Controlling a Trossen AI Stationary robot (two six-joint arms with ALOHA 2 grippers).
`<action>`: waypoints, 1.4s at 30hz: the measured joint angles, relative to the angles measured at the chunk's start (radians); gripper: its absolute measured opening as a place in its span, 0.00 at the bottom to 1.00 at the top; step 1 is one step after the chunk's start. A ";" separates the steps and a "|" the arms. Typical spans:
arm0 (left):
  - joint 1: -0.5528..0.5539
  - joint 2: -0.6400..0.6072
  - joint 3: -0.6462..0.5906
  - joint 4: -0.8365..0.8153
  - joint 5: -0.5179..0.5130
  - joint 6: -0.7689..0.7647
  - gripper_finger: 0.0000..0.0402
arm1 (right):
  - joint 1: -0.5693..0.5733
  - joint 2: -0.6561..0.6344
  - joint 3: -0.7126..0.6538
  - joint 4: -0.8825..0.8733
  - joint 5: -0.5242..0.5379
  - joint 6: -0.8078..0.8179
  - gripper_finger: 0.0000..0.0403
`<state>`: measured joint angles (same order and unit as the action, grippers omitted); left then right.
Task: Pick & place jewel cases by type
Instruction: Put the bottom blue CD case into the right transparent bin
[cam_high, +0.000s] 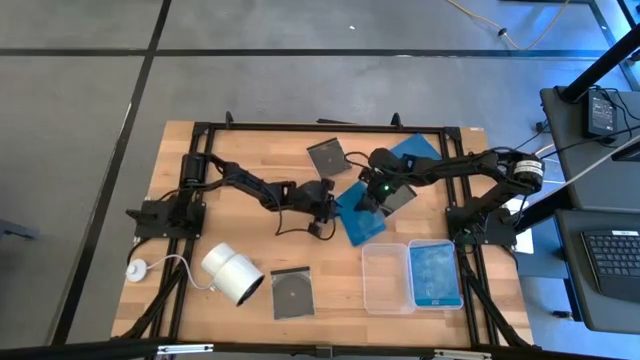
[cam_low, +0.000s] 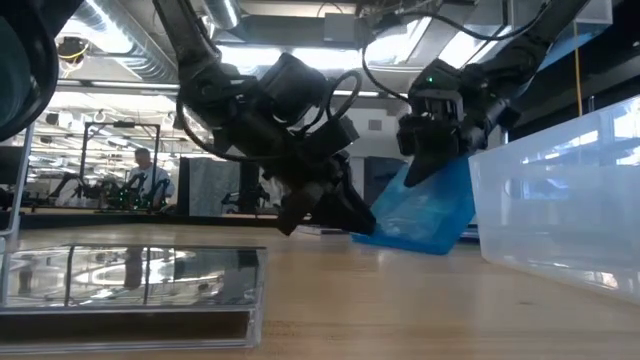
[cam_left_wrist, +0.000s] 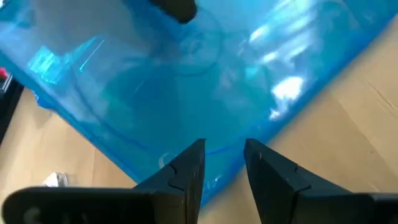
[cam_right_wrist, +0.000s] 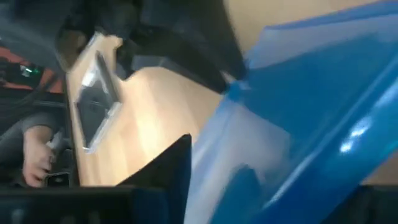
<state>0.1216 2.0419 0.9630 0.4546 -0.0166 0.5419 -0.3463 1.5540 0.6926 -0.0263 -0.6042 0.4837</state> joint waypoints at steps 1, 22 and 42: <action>0.001 0.000 0.000 -0.003 0.010 -0.001 0.28 | 0.002 -0.002 0.000 -0.002 0.005 0.008 0.37; -0.004 -0.006 -0.004 -0.016 0.018 -0.008 0.28 | -0.003 -0.002 -0.002 -0.076 0.077 0.013 0.08; 0.198 -0.238 -0.169 -0.035 0.364 -0.207 0.28 | -0.003 0.002 0.277 -0.510 0.192 -0.150 0.06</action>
<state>0.3198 1.8044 0.7940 0.4192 0.3473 0.3353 -0.3497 1.5562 0.9695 -0.5361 -0.4121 0.3334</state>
